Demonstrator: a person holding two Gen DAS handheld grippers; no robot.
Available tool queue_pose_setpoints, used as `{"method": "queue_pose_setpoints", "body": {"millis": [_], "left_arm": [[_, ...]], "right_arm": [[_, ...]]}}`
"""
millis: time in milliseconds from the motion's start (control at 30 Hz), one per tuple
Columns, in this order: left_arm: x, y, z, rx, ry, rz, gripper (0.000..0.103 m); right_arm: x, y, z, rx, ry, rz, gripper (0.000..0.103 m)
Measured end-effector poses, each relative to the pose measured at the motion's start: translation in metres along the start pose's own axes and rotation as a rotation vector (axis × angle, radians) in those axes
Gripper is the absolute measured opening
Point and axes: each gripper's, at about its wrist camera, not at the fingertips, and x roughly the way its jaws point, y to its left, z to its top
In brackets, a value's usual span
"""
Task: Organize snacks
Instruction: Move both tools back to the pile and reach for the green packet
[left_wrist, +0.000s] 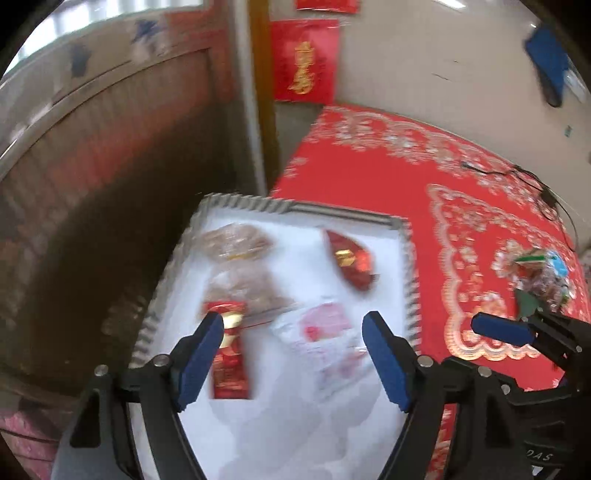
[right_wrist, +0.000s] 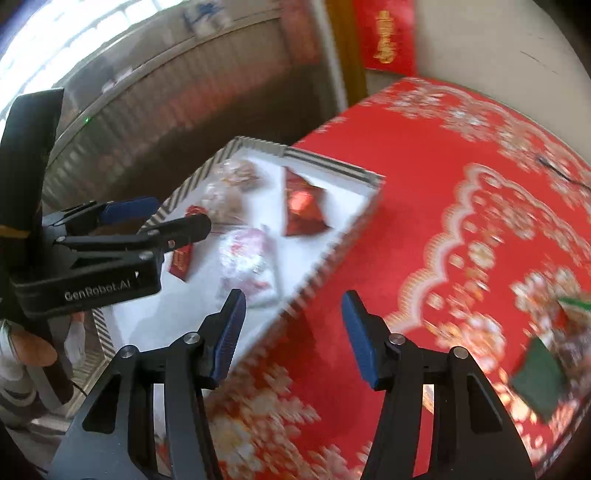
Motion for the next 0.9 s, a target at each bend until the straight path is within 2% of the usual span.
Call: {"method": "queue_pose_setpoints", "body": {"millis": [333, 467, 733, 833, 900], "left_arm": [[0.009, -0.104, 0.007, 0.144, 0.038, -0.138, 0.080], [0.010, -0.140, 0.005, 0.198, 0.046, -0.162, 0.080], [0.032, -0.202, 0.007, 0.269, 0.112, -0.228, 0.080], [0.038, -0.222, 0.006, 0.317, 0.127, -0.294, 0.080], [0.043, -0.233, 0.006, 0.345, 0.134, -0.275, 0.080]], "right_arm": [[-0.055, -0.080, -0.073, 0.155, 0.001, -0.141, 0.054], [-0.080, -0.121, -0.104, 0.245, 0.000, -0.197, 0.054], [-0.105, -0.169, -0.135, 0.355, -0.010, -0.251, 0.054], [-0.111, -0.179, -0.144, 0.385, -0.014, -0.244, 0.054], [-0.113, -0.185, -0.149, 0.396, -0.012, -0.252, 0.054]]}}
